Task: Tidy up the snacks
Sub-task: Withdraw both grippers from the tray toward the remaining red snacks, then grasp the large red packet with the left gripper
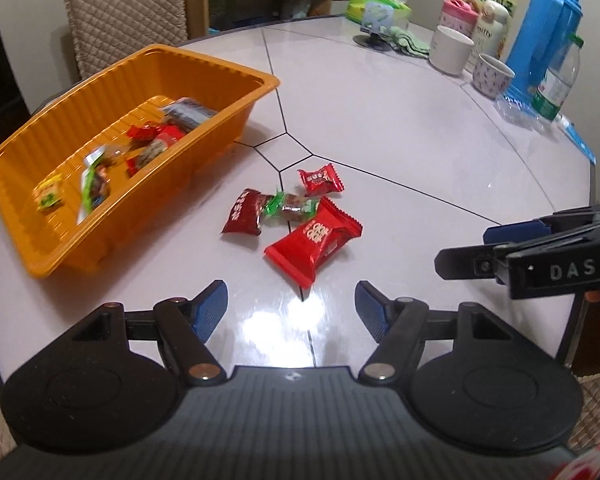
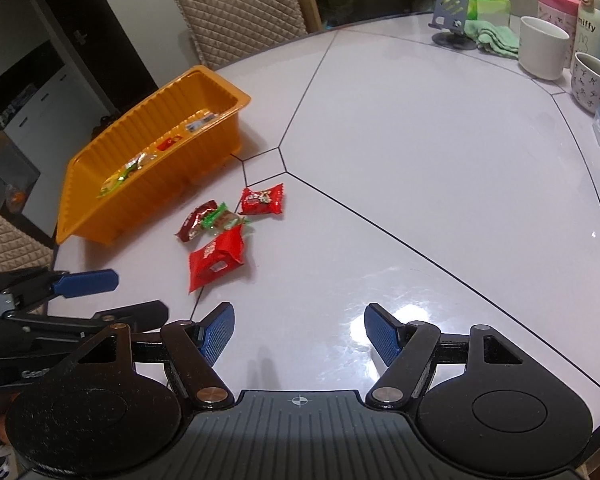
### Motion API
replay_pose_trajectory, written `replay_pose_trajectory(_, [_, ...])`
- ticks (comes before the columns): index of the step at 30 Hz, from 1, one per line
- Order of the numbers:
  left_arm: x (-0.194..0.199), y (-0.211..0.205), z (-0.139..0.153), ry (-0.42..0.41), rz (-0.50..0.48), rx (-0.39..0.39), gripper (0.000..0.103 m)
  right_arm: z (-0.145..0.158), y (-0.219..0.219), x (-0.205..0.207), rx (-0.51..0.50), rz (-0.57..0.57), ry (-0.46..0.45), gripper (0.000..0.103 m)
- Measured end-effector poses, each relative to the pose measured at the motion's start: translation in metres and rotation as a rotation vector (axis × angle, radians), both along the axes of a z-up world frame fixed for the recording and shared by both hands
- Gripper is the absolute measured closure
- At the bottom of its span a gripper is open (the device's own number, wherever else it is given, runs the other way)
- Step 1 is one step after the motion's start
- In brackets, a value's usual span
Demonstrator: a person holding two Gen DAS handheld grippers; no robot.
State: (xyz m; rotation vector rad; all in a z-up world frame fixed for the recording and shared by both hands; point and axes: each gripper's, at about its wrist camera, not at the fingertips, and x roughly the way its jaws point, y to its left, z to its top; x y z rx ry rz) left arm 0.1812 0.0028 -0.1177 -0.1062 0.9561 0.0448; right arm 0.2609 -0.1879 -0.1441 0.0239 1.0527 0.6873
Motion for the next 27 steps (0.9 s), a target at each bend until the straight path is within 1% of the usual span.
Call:
replay_pose_trajectory(8, [0.033,-0.005,-0.014,0.013,-0.076,0.027,0.036,-0.007,-0.003,0.012,-0.011,-0.035,0.015,0.031])
replay_pose_trajectory(11, [0.043,-0.007,-0.019,0.017,-0.111,0.029,0.045,-0.009,-0.005,0.016,-0.013,-0.048,0.021,0.031])
replay_pose_trajectory(13, [0.049,-0.008,-0.022,0.024,-0.126,0.032,0.045,-0.01,-0.006,0.018,-0.012,-0.055,0.026,0.031])
replay_pose_trajectory(18, [0.058,-0.013,-0.025,0.018,-0.164,0.068,0.045,-0.013,-0.008,0.023,-0.012,-0.07,0.04,0.031])
replay_pose_trajectory(22, [0.065,-0.015,-0.028,0.026,-0.188,0.07,0.045,-0.015,-0.008,0.025,-0.01,-0.08,0.054,0.031])
replay_pose_trajectory(23, [0.066,-0.016,-0.029,0.03,-0.192,0.068,0.047,-0.016,-0.009,0.026,-0.01,-0.081,0.056,0.031])
replay_pose_trajectory(25, [0.068,-0.016,-0.032,0.041,-0.197,0.061,0.054,-0.016,-0.009,0.027,-0.009,-0.082,0.057,0.031])
replay_pose_trajectory(26, [0.068,-0.016,-0.033,0.048,-0.198,0.056,0.06,-0.016,-0.009,0.027,-0.01,-0.082,0.057,0.031])
replay_pose_trajectory(27, [0.069,-0.016,-0.035,0.054,-0.197,0.053,0.061,-0.016,-0.009,0.027,-0.011,-0.082,0.056,0.031])
